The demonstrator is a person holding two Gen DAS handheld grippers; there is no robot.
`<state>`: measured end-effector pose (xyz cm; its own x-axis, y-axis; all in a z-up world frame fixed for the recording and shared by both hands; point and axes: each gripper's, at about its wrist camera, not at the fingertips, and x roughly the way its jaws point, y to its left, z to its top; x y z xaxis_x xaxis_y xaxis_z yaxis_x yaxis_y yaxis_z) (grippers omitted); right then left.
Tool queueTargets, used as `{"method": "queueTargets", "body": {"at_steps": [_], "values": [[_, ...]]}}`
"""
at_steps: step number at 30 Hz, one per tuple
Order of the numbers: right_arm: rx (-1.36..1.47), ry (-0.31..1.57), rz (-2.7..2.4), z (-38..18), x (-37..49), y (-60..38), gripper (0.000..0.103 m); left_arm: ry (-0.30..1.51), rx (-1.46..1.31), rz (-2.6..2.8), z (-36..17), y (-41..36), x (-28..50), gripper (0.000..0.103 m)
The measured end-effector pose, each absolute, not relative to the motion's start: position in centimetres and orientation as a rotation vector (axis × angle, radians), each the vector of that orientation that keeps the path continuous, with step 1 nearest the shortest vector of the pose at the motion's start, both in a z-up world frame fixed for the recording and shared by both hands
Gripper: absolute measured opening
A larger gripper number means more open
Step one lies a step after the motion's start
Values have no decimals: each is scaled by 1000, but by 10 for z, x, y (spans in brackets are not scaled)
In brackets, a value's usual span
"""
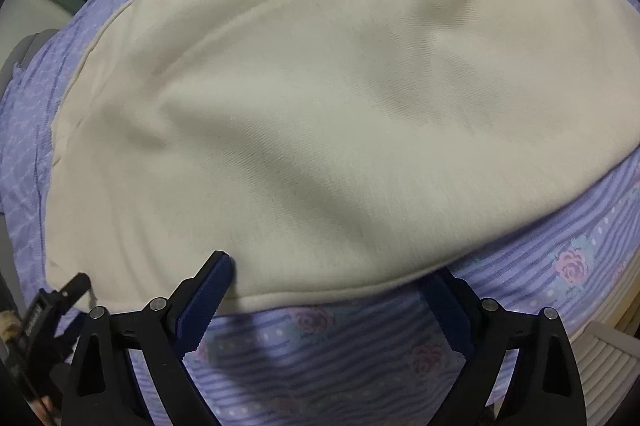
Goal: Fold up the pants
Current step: 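Grasp the pants hem with the right tool while the left tool grasps the other hem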
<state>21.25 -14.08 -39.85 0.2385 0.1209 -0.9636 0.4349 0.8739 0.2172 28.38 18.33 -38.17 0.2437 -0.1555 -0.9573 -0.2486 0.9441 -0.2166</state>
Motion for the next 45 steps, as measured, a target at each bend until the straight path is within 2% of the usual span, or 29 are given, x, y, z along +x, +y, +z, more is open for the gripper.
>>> {"method": "queueTargets", "body": {"at_steps": [2, 4, 5, 6, 7, 9, 12, 21, 28, 35, 45], "values": [[495, 1335, -229, -400, 213, -142, 88, 1322, -380, 57, -380, 182, 286, 92], [484, 1341, -240, -396, 213, -143, 76, 1317, -390, 46, -374, 179, 287, 62], [477, 1342, -242, -393, 213, -144, 66, 1315, -392, 32, -374, 178, 289, 53], [472, 1347, -241, -390, 213, -145, 54, 1319, -388, 22, -370, 175, 290, 37], [465, 1355, -239, -386, 213, -148, 49, 1317, -374, 19, -365, 172, 289, 25], [464, 1358, -232, -379, 214, -154, 29, 1308, -355, 8, -356, 167, 290, 19], [443, 1336, -213, -358, 215, -162, 19, 1272, -307, -7, -334, 159, 283, 15], [361, 1117, -148, -230, 235, -174, 18, 1107, -270, -32, -259, 169, 293, 10], [330, 1002, -137, -187, 313, -188, 17, 978, -257, -50, -216, 167, 362, 10], [268, 993, -103, -199, 421, -179, 17, 966, -194, -42, -220, 156, 456, 10], [160, 1063, -60, -264, 534, -171, 17, 1058, -140, -11, -281, 155, 555, 10]]}}
